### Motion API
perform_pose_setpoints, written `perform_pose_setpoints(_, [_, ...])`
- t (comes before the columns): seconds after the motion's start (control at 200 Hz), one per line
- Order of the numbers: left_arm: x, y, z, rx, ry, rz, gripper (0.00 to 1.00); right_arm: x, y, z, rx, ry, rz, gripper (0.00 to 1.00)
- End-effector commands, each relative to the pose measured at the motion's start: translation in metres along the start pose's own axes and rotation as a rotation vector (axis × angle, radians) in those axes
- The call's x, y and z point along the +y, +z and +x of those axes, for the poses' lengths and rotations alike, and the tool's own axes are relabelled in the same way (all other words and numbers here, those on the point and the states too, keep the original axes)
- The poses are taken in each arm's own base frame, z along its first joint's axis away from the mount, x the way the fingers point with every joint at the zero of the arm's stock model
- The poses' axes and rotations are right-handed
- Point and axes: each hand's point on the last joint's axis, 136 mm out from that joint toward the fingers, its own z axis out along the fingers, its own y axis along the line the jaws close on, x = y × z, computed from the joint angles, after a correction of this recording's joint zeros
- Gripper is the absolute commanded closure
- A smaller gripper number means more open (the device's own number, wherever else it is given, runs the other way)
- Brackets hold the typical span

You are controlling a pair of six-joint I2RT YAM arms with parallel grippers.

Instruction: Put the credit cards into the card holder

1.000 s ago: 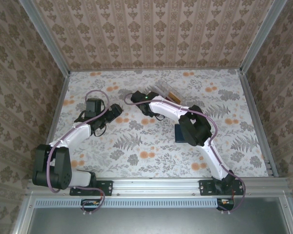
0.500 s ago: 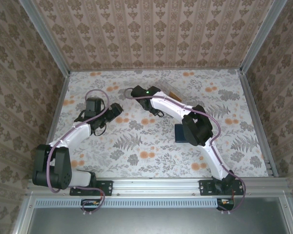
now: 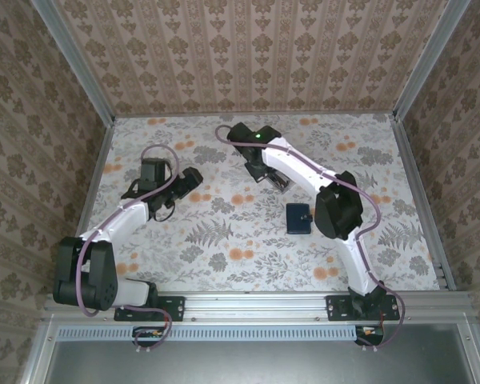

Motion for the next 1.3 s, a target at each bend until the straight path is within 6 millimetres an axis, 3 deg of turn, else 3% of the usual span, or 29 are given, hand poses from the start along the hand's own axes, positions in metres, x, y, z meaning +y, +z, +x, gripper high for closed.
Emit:
perform_pose_setpoints(0.0, [-0.039, -0.001, -0.01, 0.009, 0.041, 0.133, 0.04, -0.001, -0.043, -0.001, -0.045, 0.134, -0.214, 0.97])
perform_pose_setpoints(0.105, [-0.067, 0.001, -0.008, 0.051, 0.061, 0.249, 0.05, 0.002, -0.071, -0.01, -0.121, 0.286, -0.494, 0.99])
perform_pose_setpoints(0.23, [-0.111, 0.002, -0.005, 0.115, 0.083, 0.424, 0.05, 0.004, -0.106, -0.024, -0.221, 0.511, -0.964, 1.0])
perform_pose_setpoints(0.355, [-0.155, 0.001, 0.001, 0.2, 0.103, 0.593, 0.05, -0.008, -0.123, -0.029, -0.255, 0.62, -1.244, 1.0])
perform_pose_setpoints(0.505, [-0.193, 0.005, 0.009, 0.276, 0.115, 0.717, 0.07, -0.003, -0.125, -0.02, -0.246, 0.595, -1.297, 1.0])
perform_pose_setpoints(0.625, [-0.21, 0.008, 0.011, 0.311, 0.093, 0.786, 0.1, 0.002, -0.128, -0.018, -0.243, 0.578, -1.344, 1.0])
perform_pose_setpoints(0.82, [-0.226, 0.009, 0.02, 0.365, 0.071, 0.871, 0.24, 0.005, -0.128, -0.019, -0.242, 0.568, -1.374, 1.0])
perform_pose_setpoints(0.96, [-0.235, 0.003, 0.025, 0.389, 0.085, 0.912, 0.43, 0.006, -0.122, -0.023, -0.232, 0.581, -1.374, 1.0])
perform_pose_setpoints(1.16, [-0.235, -0.001, 0.023, 0.378, 0.074, 0.912, 0.84, 0.0, -0.102, -0.026, -0.22, 0.644, -1.326, 0.97])
perform_pose_setpoints(1.25, [-0.234, 0.0, 0.02, 0.363, 0.056, 0.909, 0.99, 0.0, -0.101, -0.025, -0.219, 0.65, -1.328, 0.91])
perform_pose_setpoints(1.295, [-0.233, 0.001, 0.017, 0.352, 0.04, 0.907, 1.0, -0.001, -0.102, -0.024, -0.225, 0.647, -1.326, 0.87])
